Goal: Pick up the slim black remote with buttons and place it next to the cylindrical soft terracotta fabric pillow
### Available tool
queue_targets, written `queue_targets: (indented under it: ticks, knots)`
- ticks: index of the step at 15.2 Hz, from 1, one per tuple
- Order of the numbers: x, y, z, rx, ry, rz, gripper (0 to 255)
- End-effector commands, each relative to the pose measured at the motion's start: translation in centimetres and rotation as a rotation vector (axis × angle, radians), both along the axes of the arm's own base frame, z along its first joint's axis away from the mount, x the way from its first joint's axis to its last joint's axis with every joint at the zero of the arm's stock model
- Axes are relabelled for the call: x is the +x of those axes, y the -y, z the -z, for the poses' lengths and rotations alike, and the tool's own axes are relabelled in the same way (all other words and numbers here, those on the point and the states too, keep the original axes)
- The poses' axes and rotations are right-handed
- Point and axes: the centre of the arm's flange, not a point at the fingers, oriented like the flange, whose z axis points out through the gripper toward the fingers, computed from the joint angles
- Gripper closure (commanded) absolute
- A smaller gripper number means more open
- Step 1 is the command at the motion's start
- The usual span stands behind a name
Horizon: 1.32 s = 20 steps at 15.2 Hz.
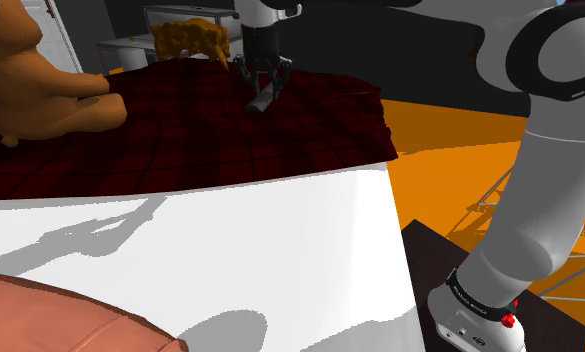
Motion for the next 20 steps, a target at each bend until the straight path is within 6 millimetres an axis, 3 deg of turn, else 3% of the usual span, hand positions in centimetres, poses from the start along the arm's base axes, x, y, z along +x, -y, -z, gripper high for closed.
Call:
queue_targets:
  ticks: [1, 7, 20]
  knots:
    - [0.0, 0.0, -1.1, 0.000, 0.000, 0.000, 255]
    - [0.0, 0.0, -4.1, 0.000, 0.000, 0.000, 255]
    - [-14.4, -9.3, -4.1, 0.000, 0.000, 0.000, 255]
